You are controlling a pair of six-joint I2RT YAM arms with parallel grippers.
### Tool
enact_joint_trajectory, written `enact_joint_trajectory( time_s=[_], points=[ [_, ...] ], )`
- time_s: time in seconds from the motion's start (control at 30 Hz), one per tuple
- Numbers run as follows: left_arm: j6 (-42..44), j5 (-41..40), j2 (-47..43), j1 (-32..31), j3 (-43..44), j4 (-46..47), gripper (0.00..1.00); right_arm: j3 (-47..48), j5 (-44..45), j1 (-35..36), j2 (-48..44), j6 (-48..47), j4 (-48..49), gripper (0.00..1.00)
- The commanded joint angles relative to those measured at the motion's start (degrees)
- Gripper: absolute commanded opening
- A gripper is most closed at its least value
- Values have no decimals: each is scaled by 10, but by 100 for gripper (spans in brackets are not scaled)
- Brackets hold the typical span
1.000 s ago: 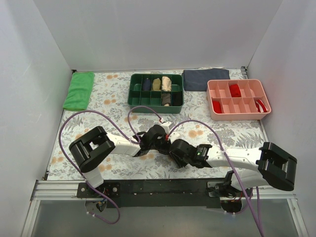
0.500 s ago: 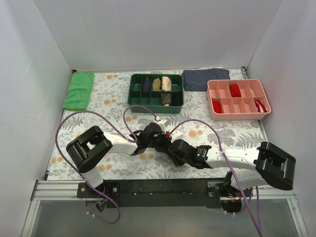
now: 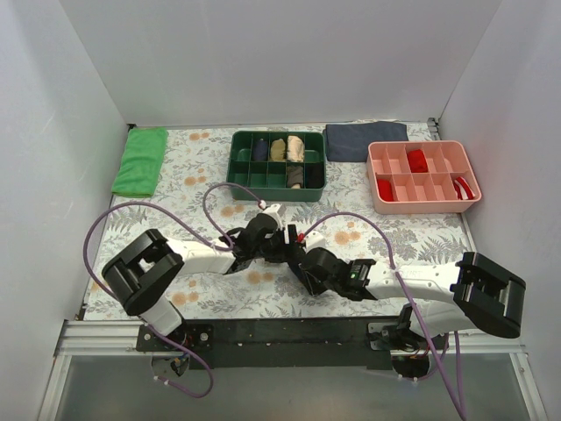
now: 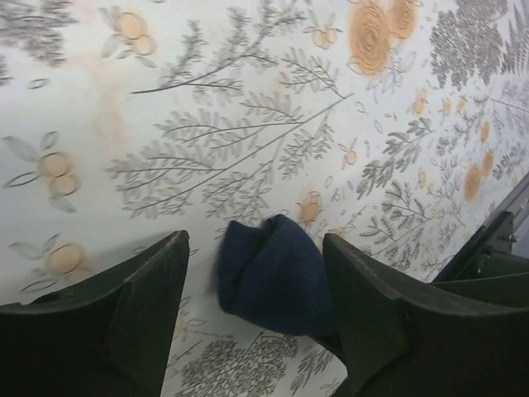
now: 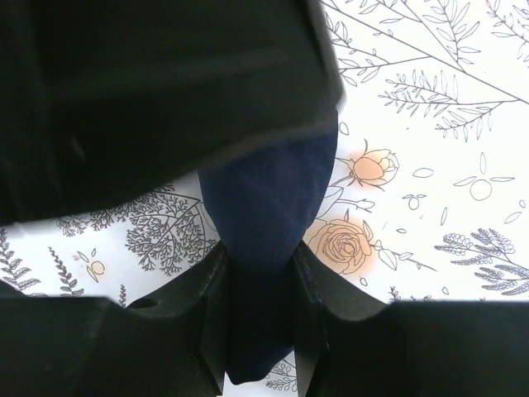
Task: Roll the underwear
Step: Pick up the underwear from the center of the board.
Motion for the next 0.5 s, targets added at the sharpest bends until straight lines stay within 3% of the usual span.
enact_joint_trajectory(
  time_s=[0.0,0.2,0.47],
  points=[
    [-8,-76,-77,22,-21,-58,67,-8,-59,9,17,29,-34,1],
    [-22,-143,-185,40,-42,-132,69,20,-63,1,7,45,-35,1],
    [-54,-223,-315,56,-80,-246,70,127,-47,-32,8,21,-66,1]
  ],
)
